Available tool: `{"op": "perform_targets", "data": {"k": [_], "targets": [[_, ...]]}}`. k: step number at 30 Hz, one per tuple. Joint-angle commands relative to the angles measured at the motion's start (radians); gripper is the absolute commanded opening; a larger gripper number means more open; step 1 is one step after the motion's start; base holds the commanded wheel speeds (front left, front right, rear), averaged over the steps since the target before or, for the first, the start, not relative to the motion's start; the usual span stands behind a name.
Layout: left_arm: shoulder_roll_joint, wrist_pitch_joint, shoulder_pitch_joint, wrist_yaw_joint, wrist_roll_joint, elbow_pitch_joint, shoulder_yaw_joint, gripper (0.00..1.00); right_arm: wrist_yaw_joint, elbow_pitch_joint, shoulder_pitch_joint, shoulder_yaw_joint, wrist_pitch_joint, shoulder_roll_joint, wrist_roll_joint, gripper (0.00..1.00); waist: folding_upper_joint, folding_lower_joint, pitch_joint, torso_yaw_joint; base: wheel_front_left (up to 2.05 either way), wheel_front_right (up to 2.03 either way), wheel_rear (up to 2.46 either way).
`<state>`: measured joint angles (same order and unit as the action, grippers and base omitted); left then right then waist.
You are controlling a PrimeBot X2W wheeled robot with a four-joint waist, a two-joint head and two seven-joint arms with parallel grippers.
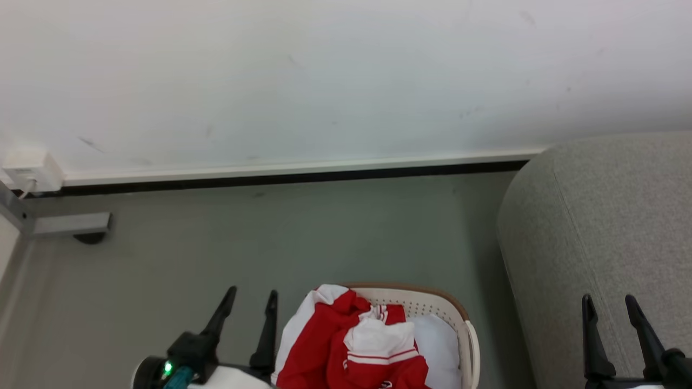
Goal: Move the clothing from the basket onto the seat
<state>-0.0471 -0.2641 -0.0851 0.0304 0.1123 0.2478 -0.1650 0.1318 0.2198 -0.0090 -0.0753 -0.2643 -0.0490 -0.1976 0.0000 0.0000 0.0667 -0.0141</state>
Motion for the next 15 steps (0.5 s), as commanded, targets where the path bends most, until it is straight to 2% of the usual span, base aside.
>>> {"op": "perform_targets", "data": {"k": [1, 7, 15], "targets": [[-0.006, -0.001, -0.034, 0.011, -0.022, 0.014, -0.014, 1.00, -0.002, -0.014, -0.023, 0.004, 0.000, -0.003, -0.016, 1.00, 0.0000, 0.0000, 0.039, -0.022, 0.00, 0.00, 0.00], [-0.006, -0.001, -0.163, 0.047, -0.044, 0.120, -0.084, 1.00, -0.002, -0.043, -0.085, 0.027, 0.000, -0.003, -0.029, 1.00, 0.0000, 0.0000, 0.135, -0.066, 0.00, 0.00, 0.00], [-0.006, -0.001, -0.375, 0.076, -0.078, 0.369, -0.229, 1.00, -0.002, -0.074, -0.181, 0.063, 0.000, -0.002, -0.058, 1.00, 0.0000, 0.0000, 0.280, -0.139, 0.00, 0.00, 0.00]]}}
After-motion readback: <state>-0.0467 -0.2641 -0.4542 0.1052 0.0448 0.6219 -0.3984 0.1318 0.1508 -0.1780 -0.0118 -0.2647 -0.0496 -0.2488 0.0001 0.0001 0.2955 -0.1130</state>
